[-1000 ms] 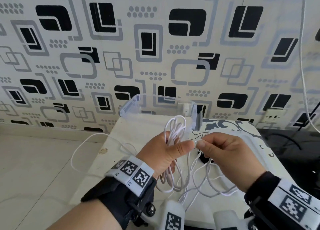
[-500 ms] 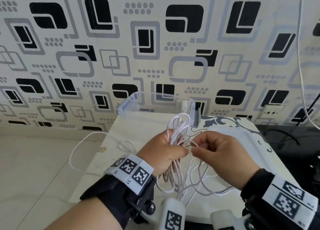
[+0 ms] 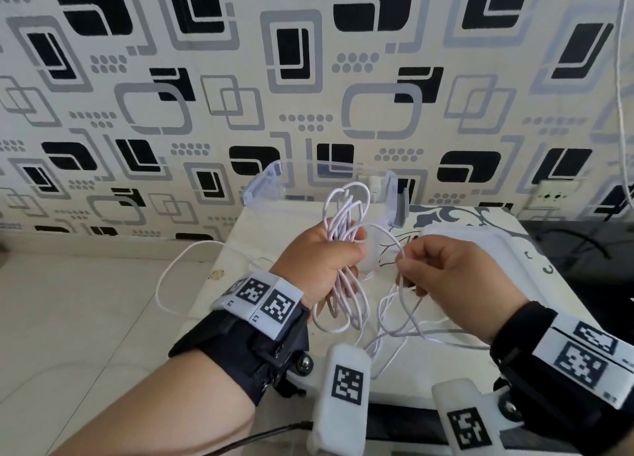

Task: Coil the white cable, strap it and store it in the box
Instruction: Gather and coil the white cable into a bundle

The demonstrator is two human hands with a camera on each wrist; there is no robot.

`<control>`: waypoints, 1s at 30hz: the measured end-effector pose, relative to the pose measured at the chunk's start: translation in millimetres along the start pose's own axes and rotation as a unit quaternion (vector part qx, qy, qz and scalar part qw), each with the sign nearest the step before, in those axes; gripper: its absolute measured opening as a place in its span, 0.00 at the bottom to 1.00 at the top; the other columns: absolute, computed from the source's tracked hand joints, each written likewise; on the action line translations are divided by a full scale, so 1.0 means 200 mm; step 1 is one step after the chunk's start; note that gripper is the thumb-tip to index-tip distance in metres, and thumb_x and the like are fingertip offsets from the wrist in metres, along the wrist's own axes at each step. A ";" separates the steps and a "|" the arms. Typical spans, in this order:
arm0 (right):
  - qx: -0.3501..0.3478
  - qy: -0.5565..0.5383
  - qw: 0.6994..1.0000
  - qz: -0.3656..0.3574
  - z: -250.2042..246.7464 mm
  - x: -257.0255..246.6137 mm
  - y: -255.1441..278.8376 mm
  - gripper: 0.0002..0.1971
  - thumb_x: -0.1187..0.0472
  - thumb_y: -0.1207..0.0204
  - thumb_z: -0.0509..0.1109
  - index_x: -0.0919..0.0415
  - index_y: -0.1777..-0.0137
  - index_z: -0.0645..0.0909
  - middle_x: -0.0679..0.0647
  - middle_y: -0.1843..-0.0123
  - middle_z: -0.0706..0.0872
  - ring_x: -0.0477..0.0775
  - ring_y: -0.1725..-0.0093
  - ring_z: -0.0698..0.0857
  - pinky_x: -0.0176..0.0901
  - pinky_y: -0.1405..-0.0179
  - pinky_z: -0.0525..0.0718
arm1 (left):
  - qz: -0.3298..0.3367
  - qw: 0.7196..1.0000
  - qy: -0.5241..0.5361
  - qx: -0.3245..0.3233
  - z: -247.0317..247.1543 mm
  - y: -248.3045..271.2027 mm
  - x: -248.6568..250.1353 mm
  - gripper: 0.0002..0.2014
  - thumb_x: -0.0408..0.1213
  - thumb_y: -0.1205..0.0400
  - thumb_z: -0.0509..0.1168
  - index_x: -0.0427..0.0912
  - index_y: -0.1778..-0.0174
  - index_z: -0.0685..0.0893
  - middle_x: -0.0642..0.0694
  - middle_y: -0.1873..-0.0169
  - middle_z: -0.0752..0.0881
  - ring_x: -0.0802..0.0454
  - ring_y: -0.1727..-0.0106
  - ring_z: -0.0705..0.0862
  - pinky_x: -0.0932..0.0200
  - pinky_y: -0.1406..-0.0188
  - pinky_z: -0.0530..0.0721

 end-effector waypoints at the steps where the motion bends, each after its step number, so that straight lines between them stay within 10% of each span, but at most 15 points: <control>1: 0.005 -0.006 1.000 -0.005 0.00 -0.01 0.00 0.09 0.62 0.25 0.70 0.56 0.68 0.82 0.44 0.76 0.85 0.40 0.77 0.77 0.24 0.73 0.76 | -0.001 1.000 -0.007 0.000 0.00 0.00 0.00 0.06 0.40 0.43 0.71 0.52 0.71 0.87 0.50 0.83 0.76 0.51 0.82 0.74 0.56 0.71 0.73; 18: 0.071 -0.121 0.990 0.003 0.01 -0.05 0.02 0.07 0.65 0.24 0.68 0.58 0.63 0.78 0.45 0.80 0.84 0.43 0.79 0.78 0.36 0.73 0.78 | -0.017 0.997 -0.059 -0.054 0.12 0.03 -0.04 0.16 0.43 0.35 0.72 0.41 0.54 0.87 0.42 0.76 0.79 0.47 0.80 0.77 0.59 0.76 0.77; 22: 0.094 -0.124 0.988 0.000 -0.01 -0.04 0.02 0.08 0.61 0.27 0.72 0.53 0.68 0.82 0.54 0.66 0.91 0.60 0.65 0.86 0.55 0.61 0.85 | -0.030 0.995 -0.071 -0.064 0.14 0.03 -0.05 0.17 0.43 0.36 0.73 0.40 0.53 0.88 0.46 0.79 0.78 0.46 0.80 0.77 0.60 0.78 0.77; 30: 0.115 -0.127 0.985 0.010 -0.02 -0.05 0.02 0.07 0.59 0.29 0.74 0.54 0.68 0.83 0.52 0.71 0.85 0.52 0.68 0.80 0.50 0.62 0.82 | -0.039 0.991 -0.086 -0.096 0.16 0.05 -0.05 0.14 0.43 0.35 0.74 0.41 0.57 0.90 0.44 0.77 0.78 0.47 0.79 0.77 0.60 0.78 0.78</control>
Point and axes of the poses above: each hand's wrist, its own y-axis away from the middle knuckle, its own z-axis out of the palm, x = y × z, the point moved 3 cm from there along -y, towards the middle knuckle
